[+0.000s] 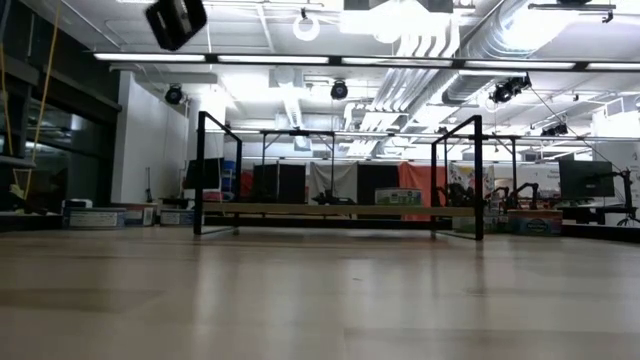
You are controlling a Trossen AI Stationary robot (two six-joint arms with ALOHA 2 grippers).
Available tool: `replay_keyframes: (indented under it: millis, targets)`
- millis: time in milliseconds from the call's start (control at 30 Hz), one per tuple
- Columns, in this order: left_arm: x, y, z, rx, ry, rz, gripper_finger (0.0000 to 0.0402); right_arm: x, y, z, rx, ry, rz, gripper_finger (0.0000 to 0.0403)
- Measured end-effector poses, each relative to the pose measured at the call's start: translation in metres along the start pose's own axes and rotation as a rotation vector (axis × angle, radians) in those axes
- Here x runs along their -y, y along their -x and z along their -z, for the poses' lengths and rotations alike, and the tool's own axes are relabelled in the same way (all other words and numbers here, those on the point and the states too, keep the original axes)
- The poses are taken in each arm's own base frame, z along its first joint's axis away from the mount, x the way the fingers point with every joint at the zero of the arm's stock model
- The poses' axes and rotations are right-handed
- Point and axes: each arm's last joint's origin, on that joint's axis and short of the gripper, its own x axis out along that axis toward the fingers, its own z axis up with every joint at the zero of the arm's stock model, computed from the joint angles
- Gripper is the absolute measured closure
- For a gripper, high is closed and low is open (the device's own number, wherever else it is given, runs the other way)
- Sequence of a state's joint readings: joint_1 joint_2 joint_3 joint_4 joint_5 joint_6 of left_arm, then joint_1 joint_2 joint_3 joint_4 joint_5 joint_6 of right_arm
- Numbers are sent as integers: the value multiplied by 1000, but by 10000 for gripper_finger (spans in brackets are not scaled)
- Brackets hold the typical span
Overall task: Stack canned seafood by type on shelf
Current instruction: Put the blue-pink tuna can on the shelf
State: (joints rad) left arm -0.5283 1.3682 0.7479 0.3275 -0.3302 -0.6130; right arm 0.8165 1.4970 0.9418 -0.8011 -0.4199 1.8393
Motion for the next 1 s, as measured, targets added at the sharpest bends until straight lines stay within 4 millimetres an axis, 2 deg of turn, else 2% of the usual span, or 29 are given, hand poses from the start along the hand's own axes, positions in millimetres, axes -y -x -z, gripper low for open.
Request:
replay_keyframes:
  millis: [167,300,467,567,667,1000]
  targets:
    - [-11,-18,5,-1,-22,-8,401,28,-7,-9,-32,-101,75,403]
    - [-18,-29,11,-7,-8,-30,401,40,-17,-17,-15,-131,133,403]
    - [-19,-30,12,-5,10,-32,401,47,-27,-25,-36,-128,124,403]
    - [-17,-28,10,2,13,-25,401,47,-27,-30,-24,-139,107,403]
    - [-14,-24,5,21,34,-8,401,40,-19,-38,58,-112,60,403]
    - [-8,-2,-21,117,-11,20,401,21,6,-87,413,-25,-134,403]
